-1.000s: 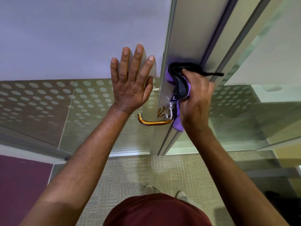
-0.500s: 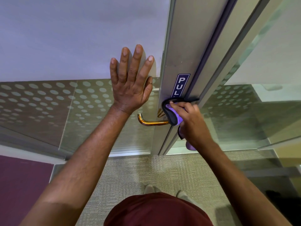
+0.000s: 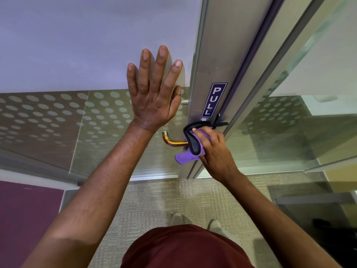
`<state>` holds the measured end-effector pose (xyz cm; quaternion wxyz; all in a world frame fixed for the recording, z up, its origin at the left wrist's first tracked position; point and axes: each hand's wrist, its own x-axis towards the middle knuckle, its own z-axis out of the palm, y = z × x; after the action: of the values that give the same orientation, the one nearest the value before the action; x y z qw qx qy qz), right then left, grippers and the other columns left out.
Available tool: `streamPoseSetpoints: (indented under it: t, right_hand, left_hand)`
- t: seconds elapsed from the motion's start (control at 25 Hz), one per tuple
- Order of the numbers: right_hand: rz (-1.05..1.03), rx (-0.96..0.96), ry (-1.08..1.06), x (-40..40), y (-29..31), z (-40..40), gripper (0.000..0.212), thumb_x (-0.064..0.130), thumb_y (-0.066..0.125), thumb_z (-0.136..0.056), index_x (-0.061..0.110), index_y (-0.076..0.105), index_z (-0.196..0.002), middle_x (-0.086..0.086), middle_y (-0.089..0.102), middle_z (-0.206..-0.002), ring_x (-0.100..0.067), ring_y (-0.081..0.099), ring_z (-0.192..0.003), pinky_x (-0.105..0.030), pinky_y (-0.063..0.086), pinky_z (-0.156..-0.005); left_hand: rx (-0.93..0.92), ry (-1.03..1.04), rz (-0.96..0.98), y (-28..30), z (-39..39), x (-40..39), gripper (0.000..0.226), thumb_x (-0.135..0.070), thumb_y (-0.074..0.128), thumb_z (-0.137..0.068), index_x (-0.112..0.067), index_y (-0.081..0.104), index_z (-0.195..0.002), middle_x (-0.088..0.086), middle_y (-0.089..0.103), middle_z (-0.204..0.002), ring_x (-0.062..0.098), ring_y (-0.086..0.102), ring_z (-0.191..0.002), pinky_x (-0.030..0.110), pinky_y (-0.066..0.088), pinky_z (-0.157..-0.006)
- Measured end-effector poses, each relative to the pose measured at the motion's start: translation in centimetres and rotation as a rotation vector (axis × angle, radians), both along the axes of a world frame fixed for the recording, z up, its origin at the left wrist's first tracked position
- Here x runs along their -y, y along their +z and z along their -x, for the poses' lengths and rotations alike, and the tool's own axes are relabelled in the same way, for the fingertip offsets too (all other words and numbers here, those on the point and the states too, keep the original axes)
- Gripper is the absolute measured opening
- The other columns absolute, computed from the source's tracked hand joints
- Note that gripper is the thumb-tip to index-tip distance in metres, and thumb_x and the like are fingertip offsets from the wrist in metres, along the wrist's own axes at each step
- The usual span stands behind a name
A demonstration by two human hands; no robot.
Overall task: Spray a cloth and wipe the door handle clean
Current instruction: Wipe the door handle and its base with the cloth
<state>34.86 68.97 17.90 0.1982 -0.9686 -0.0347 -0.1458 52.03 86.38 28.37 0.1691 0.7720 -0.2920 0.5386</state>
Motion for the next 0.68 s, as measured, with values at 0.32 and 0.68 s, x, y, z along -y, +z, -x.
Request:
streamPoseSetpoints:
  t: [0.32, 0.68]
  right_hand:
    - [0.025, -0.022, -0.047, -0.8, 1.9, -0.9, 0.053, 0.05, 0.053, -0.097, 0.018, 0.056, -0.14, -0.001, 0.052, -0.138, -0.028, 0.046, -0.109, -0.035, 0.052, -0.084]
    - [-0.04, -0.011, -0.363, -6.6, 1.5, -0.5, 0.059, 0.026, 0.077, -0.086, 0.018, 0.055, -0.14, -0.005, 0.048, -0.139, -0.026, 0.04, -0.115, -0.04, 0.06, -0.085]
  left_hand:
    - [-0.006, 0.012, 0.014, -0.1, 0.0, 0.2, 0.053, -0.032, 0.051, -0.099, -0.021, 0.038, -0.149, 0.014, 0.032, -0.154, 0.019, -0.008, -0.158, 0.047, 0.003, -0.126]
    - [-0.003, 0.022, 0.01, 0.0, -0.1, 0.2, 0.052, -0.031, 0.051, -0.099, -0.02, 0.038, -0.148, 0.015, 0.033, -0.153, 0.019, -0.01, -0.158, 0.047, 0.001, -0.126]
